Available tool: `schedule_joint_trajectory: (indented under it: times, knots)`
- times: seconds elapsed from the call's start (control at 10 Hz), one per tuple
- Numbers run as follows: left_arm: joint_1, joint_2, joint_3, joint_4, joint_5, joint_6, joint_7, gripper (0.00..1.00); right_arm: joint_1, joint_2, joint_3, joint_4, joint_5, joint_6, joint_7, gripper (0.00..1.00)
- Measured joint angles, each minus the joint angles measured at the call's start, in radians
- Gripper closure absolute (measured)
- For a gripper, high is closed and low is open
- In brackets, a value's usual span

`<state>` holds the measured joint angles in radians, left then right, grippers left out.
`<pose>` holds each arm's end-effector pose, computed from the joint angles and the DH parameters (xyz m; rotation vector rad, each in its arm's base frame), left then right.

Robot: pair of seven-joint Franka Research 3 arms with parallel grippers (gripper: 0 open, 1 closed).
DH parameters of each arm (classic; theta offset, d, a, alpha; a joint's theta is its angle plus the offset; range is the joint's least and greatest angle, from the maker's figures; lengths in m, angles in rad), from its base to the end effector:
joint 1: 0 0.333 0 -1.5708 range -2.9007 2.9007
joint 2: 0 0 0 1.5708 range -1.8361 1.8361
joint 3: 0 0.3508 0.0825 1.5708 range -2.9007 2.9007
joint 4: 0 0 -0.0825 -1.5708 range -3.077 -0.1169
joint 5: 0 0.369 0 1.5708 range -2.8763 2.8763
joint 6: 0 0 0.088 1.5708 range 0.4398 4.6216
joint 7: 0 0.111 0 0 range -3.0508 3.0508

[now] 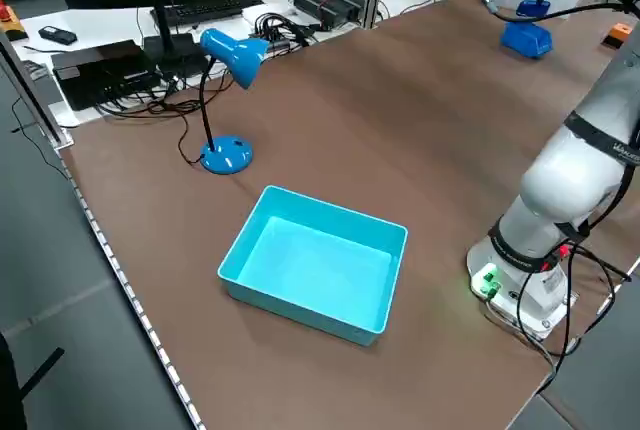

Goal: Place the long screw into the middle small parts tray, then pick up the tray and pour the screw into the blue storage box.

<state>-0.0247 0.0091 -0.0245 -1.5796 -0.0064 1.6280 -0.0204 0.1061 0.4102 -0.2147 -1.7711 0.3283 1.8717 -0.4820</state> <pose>0.5477 -0.0276 0.6515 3.1327 -0.0447 0.0612 0.6174 -0.0289 0.3518 -2.8198 -0.3299 0.3149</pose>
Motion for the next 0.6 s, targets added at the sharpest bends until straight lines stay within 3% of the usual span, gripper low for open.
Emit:
schedule_joint_trajectory:
  times: [0.6]
  knots:
    - [0.0, 0.0, 0.0, 0.0, 0.0, 0.0, 0.0, 0.0, 0.046, -0.007, 0.016, -0.001, -0.228, 0.003, -0.004, 0.96]
